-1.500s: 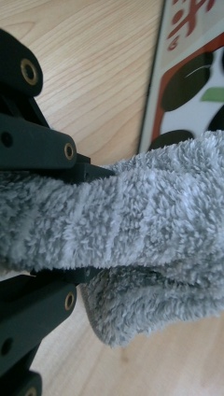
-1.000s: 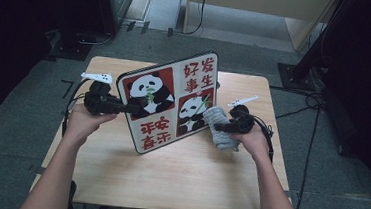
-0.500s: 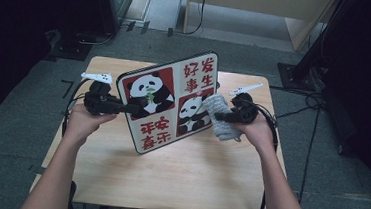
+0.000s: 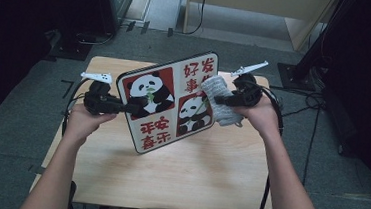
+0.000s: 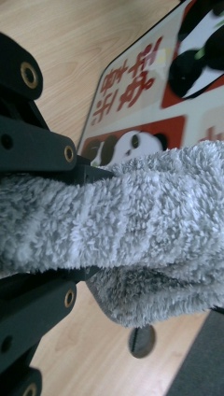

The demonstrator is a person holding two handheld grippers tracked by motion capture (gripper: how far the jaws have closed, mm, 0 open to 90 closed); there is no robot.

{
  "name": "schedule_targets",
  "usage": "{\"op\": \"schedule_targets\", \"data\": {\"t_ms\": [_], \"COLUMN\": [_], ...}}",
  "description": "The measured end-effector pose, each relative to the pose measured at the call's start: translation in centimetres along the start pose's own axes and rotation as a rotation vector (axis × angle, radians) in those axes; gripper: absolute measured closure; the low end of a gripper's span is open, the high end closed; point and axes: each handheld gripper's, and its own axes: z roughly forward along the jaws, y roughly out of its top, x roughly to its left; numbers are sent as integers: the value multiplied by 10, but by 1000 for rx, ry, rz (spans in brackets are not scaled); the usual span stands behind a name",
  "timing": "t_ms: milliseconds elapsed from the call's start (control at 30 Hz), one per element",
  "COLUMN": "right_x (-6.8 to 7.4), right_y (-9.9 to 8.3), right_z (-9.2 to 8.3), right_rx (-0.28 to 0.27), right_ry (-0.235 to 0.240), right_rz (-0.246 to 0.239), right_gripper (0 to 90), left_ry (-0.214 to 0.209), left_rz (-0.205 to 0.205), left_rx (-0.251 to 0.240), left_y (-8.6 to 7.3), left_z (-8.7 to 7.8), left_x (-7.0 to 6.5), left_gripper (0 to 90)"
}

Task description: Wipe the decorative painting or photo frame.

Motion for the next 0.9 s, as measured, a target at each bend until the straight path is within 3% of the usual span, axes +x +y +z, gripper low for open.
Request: {"op": "schedule_targets", "data": {"t_ms": [733, 900], "right_x": [40, 45], "right_y": [103, 118], "right_z": [-49, -45], "right_rx": [-41, -44], "right_ry": [-45, -64], "right_rz": [-118, -144], "right_gripper": [680, 678], "left_ry": [-5, -11], "left_rz": [-2, 6], "left_rx": [-1, -1], "left_y": [1, 0], "left_z": [0, -1], "left_x": [1, 2], "left_gripper": [776, 778]}}
